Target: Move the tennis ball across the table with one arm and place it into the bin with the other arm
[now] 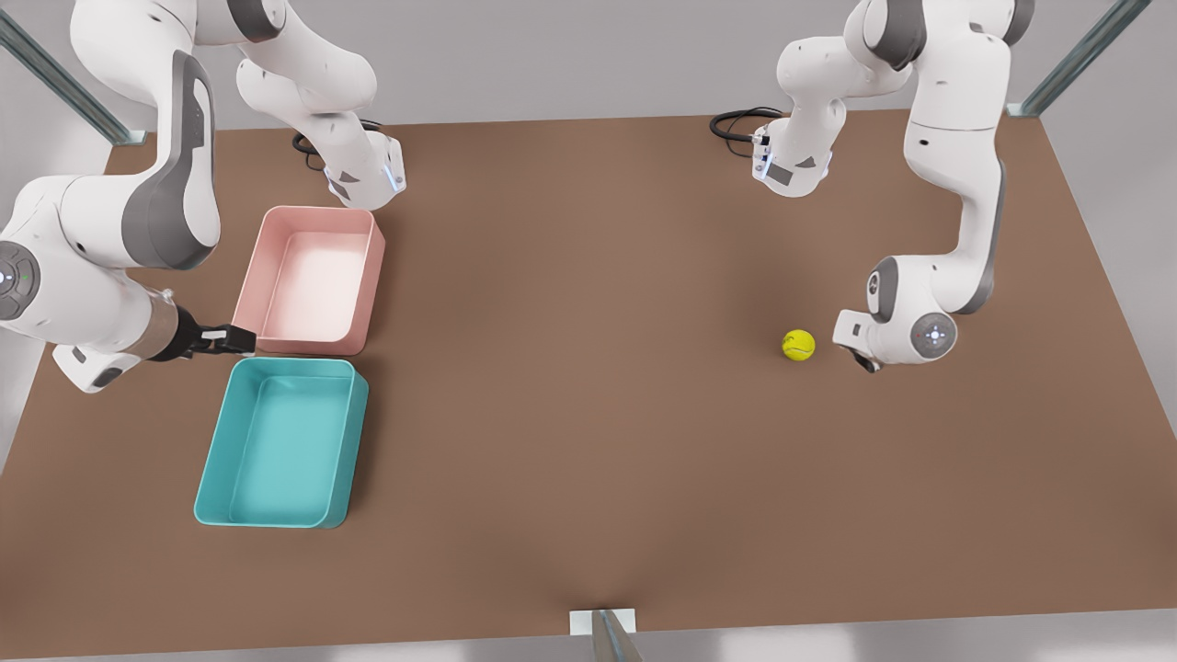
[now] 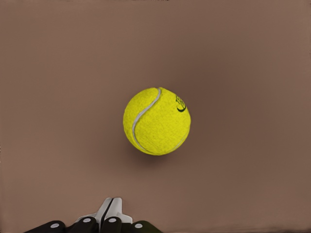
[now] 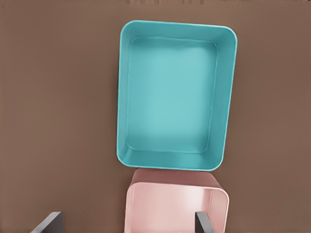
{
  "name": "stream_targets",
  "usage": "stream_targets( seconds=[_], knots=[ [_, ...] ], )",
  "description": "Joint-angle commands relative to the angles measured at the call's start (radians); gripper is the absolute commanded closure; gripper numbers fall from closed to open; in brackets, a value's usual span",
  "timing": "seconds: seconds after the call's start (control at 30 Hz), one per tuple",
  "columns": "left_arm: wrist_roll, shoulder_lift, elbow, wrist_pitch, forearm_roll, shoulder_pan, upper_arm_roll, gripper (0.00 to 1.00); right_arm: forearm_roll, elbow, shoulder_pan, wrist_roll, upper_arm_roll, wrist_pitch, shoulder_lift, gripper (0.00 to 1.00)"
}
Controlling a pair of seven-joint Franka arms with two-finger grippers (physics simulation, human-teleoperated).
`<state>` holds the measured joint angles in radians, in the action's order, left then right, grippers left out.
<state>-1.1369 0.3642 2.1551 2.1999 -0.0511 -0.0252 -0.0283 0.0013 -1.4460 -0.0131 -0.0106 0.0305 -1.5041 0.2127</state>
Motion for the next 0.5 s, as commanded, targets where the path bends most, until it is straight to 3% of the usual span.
stream_targets(
  seconds=[0.0, 0.47],
  knots=[
    [-0.569, 0.004, 0.002, 0.073, -0.007, -0.004, 0.001, 0.79, 0.003, 0.001, -0.001, -0.029, 0.0, -0.007, -0.001, 0.0],
    [-0.371, 0.044, 0.035, 0.069, -0.081, -0.038, 0.001, 0.79, -0.001, 0.001, 0.001, -0.029, 0.0, -0.005, 0.0, 0.0]
  ],
)
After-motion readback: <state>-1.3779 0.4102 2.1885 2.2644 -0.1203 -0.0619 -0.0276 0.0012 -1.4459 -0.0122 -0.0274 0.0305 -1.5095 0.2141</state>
